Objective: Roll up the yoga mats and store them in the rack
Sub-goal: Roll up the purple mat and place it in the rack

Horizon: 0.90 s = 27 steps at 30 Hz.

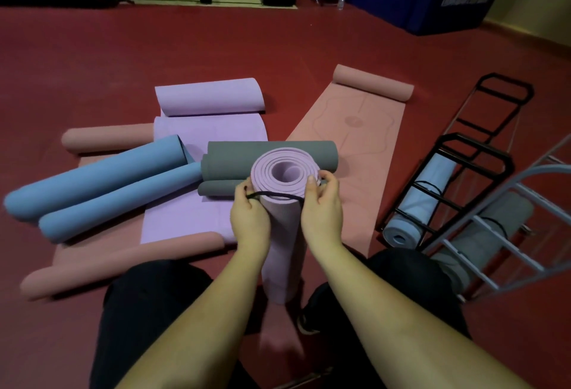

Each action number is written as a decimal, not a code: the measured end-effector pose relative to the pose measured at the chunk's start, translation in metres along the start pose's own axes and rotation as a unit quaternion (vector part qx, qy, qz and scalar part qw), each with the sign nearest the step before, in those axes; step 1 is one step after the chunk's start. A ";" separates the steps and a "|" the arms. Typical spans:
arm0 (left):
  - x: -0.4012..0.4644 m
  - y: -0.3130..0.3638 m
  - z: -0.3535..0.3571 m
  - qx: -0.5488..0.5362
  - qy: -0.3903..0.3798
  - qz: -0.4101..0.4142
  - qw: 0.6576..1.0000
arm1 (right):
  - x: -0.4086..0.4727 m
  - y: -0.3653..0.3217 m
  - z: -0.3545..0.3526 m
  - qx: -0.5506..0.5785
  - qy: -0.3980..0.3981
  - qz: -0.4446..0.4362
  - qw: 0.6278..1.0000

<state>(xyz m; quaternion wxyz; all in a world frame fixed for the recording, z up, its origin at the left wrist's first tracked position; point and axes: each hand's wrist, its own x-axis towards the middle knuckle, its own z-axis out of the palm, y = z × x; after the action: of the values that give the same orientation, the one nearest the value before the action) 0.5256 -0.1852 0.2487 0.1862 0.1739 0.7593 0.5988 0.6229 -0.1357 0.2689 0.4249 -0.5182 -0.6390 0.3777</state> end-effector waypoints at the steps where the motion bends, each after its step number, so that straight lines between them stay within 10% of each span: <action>1: -0.001 -0.007 0.001 0.014 -0.014 0.017 1.000 | -0.001 0.003 0.001 -0.009 0.000 -0.019 1.000; 13: 0.024 -0.015 -0.021 0.220 -0.171 0.135 0.951 | 0.002 0.022 -0.024 0.002 -0.184 -0.070 0.980; 19: 0.005 -0.007 -0.015 0.094 -0.194 0.111 0.970 | 0.025 0.008 -0.024 0.144 0.025 0.080 0.986; 27: 0.009 0.023 0.008 -0.115 -0.163 -0.036 0.979 | 0.043 0.034 -0.009 0.204 -0.033 0.134 0.969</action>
<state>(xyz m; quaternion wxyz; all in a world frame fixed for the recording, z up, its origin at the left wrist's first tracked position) 0.5229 -0.1688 0.2685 0.3477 0.2187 0.6507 0.6387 0.6389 -0.0868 0.2472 0.4459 -0.4886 -0.4871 0.5703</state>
